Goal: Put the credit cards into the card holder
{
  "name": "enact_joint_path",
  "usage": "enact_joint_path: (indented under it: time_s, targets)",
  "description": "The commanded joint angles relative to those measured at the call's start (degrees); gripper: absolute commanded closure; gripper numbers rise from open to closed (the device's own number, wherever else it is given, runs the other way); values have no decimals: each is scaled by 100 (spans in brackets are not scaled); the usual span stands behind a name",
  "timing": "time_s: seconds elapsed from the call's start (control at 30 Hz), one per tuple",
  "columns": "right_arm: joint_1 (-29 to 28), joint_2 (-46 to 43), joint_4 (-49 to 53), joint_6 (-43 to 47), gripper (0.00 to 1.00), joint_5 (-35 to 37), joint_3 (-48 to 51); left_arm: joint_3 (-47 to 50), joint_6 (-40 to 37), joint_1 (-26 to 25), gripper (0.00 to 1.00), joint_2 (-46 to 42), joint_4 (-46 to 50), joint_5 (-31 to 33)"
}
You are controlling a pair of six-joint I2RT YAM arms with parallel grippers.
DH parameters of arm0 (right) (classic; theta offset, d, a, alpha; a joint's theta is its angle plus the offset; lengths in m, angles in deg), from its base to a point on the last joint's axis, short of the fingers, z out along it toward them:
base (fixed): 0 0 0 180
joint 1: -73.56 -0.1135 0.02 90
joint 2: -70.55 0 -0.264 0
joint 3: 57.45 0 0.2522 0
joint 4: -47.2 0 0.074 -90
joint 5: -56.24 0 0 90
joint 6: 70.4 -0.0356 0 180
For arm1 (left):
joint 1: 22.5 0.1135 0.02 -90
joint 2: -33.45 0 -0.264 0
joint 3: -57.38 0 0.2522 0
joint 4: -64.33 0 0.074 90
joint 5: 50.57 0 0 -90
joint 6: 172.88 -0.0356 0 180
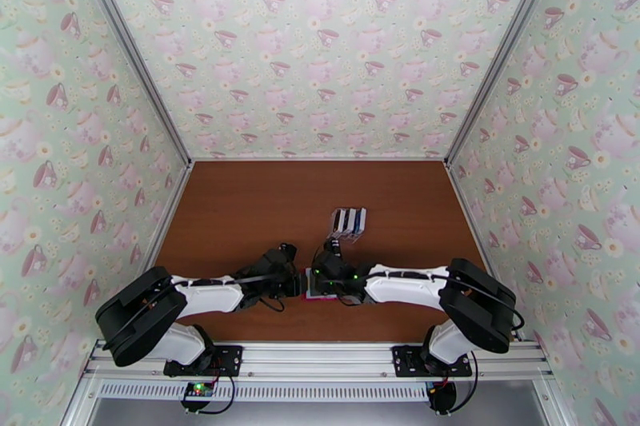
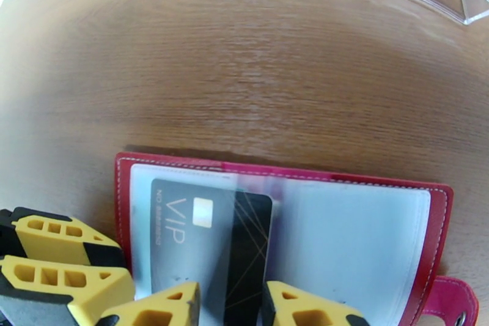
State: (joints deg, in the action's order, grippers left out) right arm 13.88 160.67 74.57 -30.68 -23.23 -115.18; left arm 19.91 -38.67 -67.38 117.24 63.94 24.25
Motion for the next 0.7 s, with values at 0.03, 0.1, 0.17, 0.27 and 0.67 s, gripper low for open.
enact_joint_path:
  time_s: [0.03, 0.1, 0.17, 0.27, 0.67]
  targets:
    - [-52, 83, -60, 27, 66, -4, -184, 233, 66, -56, 73, 322, 519, 25]
    - [-53, 84, -88, 27, 67, -35, -190, 221, 62, -56, 73, 314, 528, 33]
    - [-52, 93, -129, 14, 67, -63, -176, 222, 60, -62, 73, 322, 537, 33]
    - [-52, 126, -186, 10, 68, -109, -168, 208, 54, -51, 73, 321, 545, 39]
    - [-70, 234, -459, -33, 69, -346, -178, 105, -25, 45, 73, 264, 740, 173]
